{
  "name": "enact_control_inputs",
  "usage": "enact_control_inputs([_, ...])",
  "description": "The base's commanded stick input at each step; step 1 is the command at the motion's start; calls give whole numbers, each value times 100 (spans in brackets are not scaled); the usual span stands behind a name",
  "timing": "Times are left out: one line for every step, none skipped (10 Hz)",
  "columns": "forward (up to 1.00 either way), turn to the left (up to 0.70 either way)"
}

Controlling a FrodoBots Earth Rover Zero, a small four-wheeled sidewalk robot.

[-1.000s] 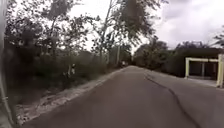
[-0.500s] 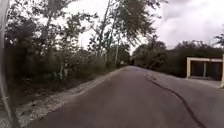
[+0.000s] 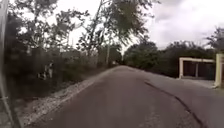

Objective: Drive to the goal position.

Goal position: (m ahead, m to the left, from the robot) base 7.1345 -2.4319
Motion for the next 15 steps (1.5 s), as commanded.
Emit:
enact_control_inputs([70,-35])
enact_control_inputs([70,-32])
enact_control_inputs([70,-19])
enact_control_inputs([70,-4])
enact_control_inputs([70,0])
enact_control_inputs([70,0])
enact_control_inputs([70,0])
enact_control_inputs([70,0])
enact_control_inputs([70,0])
enact_control_inputs([70,0])
enact_control_inputs([70,0])
enact_control_inputs([70,0])
enact_control_inputs([70,0])
enact_control_inputs([70,0])
enact_control_inputs([70,0])
